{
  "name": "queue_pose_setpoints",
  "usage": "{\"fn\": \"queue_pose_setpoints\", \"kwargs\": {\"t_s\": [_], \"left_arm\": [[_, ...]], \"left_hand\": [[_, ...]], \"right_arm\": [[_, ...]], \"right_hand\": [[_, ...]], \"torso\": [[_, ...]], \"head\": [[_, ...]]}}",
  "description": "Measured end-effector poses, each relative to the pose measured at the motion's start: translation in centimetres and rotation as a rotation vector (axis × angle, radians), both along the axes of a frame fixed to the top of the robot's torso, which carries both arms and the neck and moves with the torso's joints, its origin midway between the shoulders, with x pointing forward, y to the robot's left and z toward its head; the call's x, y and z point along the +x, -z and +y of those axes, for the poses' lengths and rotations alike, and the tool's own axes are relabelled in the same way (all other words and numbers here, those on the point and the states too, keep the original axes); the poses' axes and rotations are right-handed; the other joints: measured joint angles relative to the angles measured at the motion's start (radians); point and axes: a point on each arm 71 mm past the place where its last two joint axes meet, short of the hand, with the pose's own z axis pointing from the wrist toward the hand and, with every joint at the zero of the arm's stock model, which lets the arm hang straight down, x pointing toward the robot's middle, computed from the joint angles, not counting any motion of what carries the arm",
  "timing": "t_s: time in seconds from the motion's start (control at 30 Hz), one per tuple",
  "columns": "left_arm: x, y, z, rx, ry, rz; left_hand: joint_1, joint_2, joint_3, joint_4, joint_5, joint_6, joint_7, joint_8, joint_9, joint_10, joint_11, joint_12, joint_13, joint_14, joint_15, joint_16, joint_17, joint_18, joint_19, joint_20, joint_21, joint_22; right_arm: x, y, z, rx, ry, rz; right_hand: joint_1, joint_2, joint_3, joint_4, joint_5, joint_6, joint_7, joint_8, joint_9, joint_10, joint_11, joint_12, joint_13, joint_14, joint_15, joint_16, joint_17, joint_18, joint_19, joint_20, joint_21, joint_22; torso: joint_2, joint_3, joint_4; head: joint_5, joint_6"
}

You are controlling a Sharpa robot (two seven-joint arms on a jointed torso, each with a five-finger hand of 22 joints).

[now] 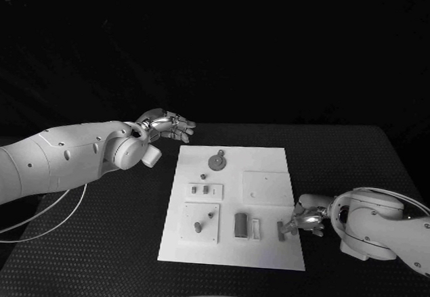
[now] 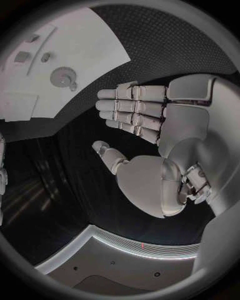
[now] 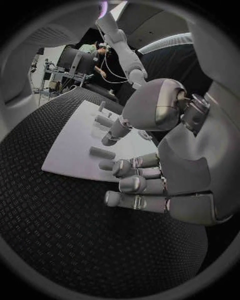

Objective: Assemble the parts on the task board

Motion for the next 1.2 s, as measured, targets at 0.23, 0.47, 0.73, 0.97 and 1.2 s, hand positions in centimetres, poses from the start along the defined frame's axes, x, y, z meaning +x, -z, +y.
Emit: {"fn": "queue_pose_setpoints", "kwargs": {"t_s": [0.23, 0.47, 0.73, 0.97, 1.2], "left_arm": [[0.0, 0.0, 0.1, 0.001, -0.001, 0.000], [0.0, 0.0, 0.1, 0.001, -0.001, 0.000], [0.0, 0.0, 0.2, 0.001, -0.002, 0.000], [-0.1, 0.0, 0.3, 0.001, -0.003, 0.000], [-0.1, 0.0, 0.3, 0.001, -0.003, 0.000]], "left_hand": [[0.000, 0.000, 0.000, 0.000, 0.000, 0.000, 0.000, 0.000, 0.000, 0.000, 0.000, 0.000, 0.000, 0.000, 0.000, 0.000, 0.000, 0.000, 0.000, 0.000, 0.000, 0.000], [0.000, 0.000, 0.000, 0.000, 0.000, 0.000, 0.000, 0.000, 0.000, 0.000, 0.000, 0.000, 0.000, 0.000, 0.000, 0.000, 0.001, 0.000, 0.000, 0.000, 0.000, 0.000], [0.000, 0.000, 0.000, 0.000, 0.000, 0.000, 0.000, 0.000, 0.000, 0.000, 0.000, 0.000, 0.000, 0.000, 0.000, 0.000, 0.001, 0.000, 0.000, 0.000, 0.000, 0.000], [0.000, 0.000, 0.000, 0.000, 0.000, 0.000, 0.000, 0.000, 0.000, 0.000, 0.000, 0.000, 0.000, 0.000, 0.000, 0.000, 0.002, 0.000, 0.000, 0.000, 0.000, 0.000], [0.000, 0.000, 0.000, 0.000, 0.000, 0.000, 0.000, 0.000, 0.000, 0.000, 0.000, 0.000, 0.000, 0.000, 0.000, 0.000, 0.002, 0.000, 0.000, 0.000, 0.000, 0.000]], "right_arm": [[-0.1, 1.2, 1.0, -0.016, -0.024, -0.018], [0.2, 1.3, 1.7, -0.018, -0.035, -0.040], [0.5, 1.5, 2.6, -0.041, -0.073, -0.071], [0.4, 1.4, 3.9, -0.106, -0.167, -0.129], [0.3, 1.5, 4.8, -0.138, -0.222, -0.168]], "right_hand": [[-0.016, -0.016, 0.016, 0.032, 0.000, 0.006, -0.005, -0.001, 0.003, 0.002, 0.002, -0.006, -0.003, 0.002, 0.002, -0.004, -0.001, 0.000, 0.000, 0.000, -0.004, 0.000], [-0.021, -0.021, 0.021, 0.051, 0.000, 0.010, -0.002, -0.003, 0.004, 0.002, 0.002, -0.006, -0.004, 0.002, 0.002, -0.004, -0.002, 0.000, 0.000, 0.000, -0.004, 0.000], [-0.004, 0.000, 0.011, 0.034, 0.000, 0.014, -0.002, -0.002, 0.007, 0.005, 0.005, -0.009, -0.004, 0.003, 0.003, -0.004, -0.002, 0.000, 0.000, 0.000, -0.004, 0.000], [0.117, 0.033, 0.014, -0.110, 0.000, 0.006, -0.010, 0.016, 0.028, -0.015, 0.014, -0.020, -0.006, -0.022, 0.012, -0.015, -0.003, 0.000, -0.020, 0.005, -0.013, 0.000], [0.180, 0.016, 0.009, -0.119, 0.000, 0.007, -0.012, 0.037, 0.029, -0.021, 0.019, -0.020, -0.007, -0.029, 0.018, -0.015, -0.003, 0.000, -0.026, 0.011, -0.014, 0.000]], "torso": [[0.000, -0.0012, 0.0029], [0.001, -0.0014, 0.0026], [0.000, -0.0011, 0.0017], [0.000, -0.0008, 0.0015], [0.000, -0.0009, 0.0012]], "head": [[0.000, -0.005], [0.002, -0.012], [0.005, -0.015], [0.006, -0.018], [0.006, -0.020]]}}
